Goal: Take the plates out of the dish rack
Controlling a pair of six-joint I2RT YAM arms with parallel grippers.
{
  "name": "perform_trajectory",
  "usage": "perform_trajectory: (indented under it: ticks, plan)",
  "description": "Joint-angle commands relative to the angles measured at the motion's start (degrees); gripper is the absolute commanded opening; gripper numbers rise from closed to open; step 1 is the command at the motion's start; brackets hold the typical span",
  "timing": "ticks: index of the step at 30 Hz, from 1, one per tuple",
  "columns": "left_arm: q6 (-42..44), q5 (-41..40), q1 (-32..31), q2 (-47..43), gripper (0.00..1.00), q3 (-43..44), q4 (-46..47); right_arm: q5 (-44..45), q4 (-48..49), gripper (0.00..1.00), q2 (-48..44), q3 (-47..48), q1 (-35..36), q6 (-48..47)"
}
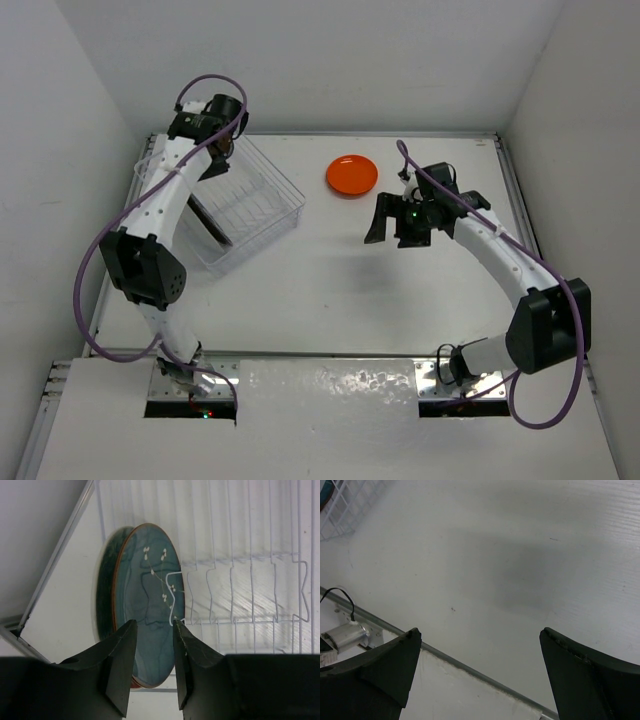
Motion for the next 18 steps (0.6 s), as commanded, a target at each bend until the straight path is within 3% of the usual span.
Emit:
perform_trajectory:
  ticks: [1, 18]
  plan:
    - [-1.1, -3.1, 0.7, -1.8, 0.32, 0.1, -1.2, -0.9, 0.3, 0.99, -1.0, 0.8, 0.3, -2.0]
    - [-1.7, -4.1, 2.2, -4.4, 0.35, -8.0, 1.6, -2.2, -0.8, 0.99, 2.4, 3.5, 0.2, -2.6]
